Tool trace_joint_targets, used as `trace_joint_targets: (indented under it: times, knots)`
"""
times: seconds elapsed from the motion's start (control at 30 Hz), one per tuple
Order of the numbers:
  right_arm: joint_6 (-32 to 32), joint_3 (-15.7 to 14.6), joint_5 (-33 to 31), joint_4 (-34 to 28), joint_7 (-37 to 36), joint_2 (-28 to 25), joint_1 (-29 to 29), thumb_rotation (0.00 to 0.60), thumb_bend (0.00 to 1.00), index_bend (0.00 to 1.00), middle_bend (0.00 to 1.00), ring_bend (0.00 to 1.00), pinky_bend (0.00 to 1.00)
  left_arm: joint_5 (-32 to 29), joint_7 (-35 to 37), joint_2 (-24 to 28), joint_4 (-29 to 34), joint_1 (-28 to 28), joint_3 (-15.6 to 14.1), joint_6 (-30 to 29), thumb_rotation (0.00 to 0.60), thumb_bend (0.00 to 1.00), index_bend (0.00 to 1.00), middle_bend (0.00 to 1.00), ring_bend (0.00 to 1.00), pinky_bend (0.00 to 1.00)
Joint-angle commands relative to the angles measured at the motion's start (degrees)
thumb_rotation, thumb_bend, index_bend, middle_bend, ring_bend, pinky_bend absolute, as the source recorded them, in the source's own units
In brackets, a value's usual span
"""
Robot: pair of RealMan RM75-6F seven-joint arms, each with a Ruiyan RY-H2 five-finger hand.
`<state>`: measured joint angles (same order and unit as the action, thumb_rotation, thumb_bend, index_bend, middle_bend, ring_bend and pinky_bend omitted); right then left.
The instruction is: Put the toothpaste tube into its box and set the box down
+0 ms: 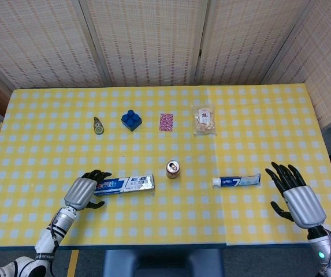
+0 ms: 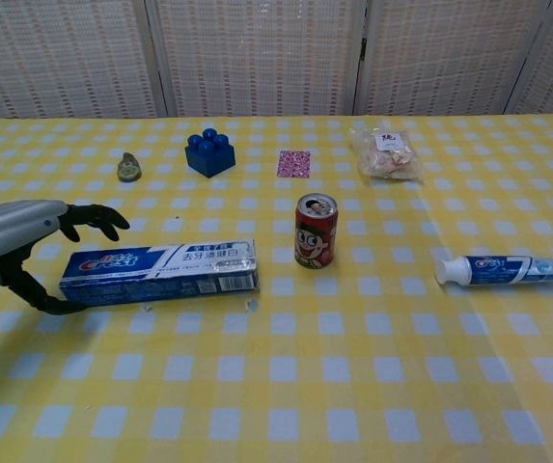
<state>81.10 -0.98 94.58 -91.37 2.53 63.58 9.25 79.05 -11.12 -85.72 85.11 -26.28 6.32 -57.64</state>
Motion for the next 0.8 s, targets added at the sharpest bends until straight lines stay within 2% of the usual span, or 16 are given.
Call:
trace_joint_targets:
  times: [0.03, 0.33, 0.8]
  knots:
    - [-0.1, 0.2, -0.3, 0.1, -0.1, 0.0, 0.1, 0.6, 0.34, 0.0, 0.0, 0.0, 0.0, -0.9, -0.1, -0.7, -0.9, -0.7, 0.3, 0.5, 0.6, 0.23, 0.2, 0.27, 0.17, 0.27]
    - [-0.3, 0.6, -1.2, 0.2, -0.2, -0.1, 0.1, 0.6, 0.34, 0.0, 0.0, 0.0, 0.0, -4.4, -0.3, -3.5, -4.0, -3.3, 0.7, 3.8, 0.6, 0.23, 0.24, 0.29, 0.21, 0.28]
    - [-0.1, 0.9, -2.2, 0.4, -0.6, -0.5, -0.3, 0.6, 0.34, 0.0, 0.0, 0.0, 0.0, -4.6, 0.2, -7.7, -9.1, -4.9, 0.6, 1.8, 0.6, 0.23, 0.31, 0.37, 0.27, 0.33]
